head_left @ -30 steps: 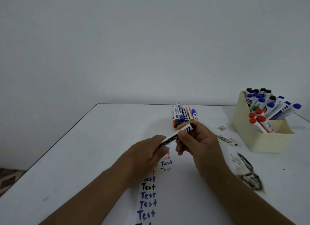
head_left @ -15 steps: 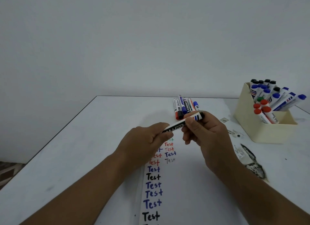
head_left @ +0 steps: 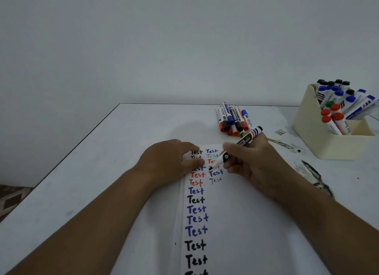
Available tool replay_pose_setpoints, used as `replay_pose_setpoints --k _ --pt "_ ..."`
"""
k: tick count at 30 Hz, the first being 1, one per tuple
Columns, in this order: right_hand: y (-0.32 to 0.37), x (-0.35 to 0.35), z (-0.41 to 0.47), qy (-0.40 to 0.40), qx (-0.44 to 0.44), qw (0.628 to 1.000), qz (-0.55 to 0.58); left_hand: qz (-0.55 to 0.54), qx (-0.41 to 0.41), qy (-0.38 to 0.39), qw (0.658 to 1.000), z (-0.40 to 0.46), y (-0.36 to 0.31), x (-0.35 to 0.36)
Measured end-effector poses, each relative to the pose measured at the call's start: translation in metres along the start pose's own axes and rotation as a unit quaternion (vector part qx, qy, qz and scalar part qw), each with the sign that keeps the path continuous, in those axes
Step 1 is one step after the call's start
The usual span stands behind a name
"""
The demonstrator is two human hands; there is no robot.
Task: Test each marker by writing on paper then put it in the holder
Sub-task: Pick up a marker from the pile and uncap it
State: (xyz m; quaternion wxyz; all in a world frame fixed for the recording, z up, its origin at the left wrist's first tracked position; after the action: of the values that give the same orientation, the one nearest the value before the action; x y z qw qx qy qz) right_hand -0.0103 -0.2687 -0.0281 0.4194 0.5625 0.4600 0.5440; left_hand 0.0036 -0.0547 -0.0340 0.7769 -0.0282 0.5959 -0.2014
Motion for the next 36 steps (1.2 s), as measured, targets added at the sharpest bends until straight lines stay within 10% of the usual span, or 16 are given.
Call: replay_pose_setpoints --k 11,36 --pt "-0.001 0.010 -0.015 0.068 -0.073 0.970 -0.223 0.011 0.006 -0.012 1.000 0.005 0.005 0.002" --pt "-0.003 0.012 -0.016 0.091 -0.095 0.946 -0.295 0.090 -0.017 0.090 0.992 0.012 0.017 0.024"
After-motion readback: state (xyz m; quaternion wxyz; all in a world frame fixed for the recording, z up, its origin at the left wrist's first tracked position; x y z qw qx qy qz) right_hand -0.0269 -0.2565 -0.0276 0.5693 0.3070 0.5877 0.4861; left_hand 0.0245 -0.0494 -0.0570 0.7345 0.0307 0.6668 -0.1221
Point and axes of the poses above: each hand's wrist, its own z-axis towards the middle knuckle, its own x-axis out of the palm, y = z × x, the point moved 3 cm from there along z, towards the middle knuckle, and after that the axes turned 8 degrees about -y, right-handed, at the moved point
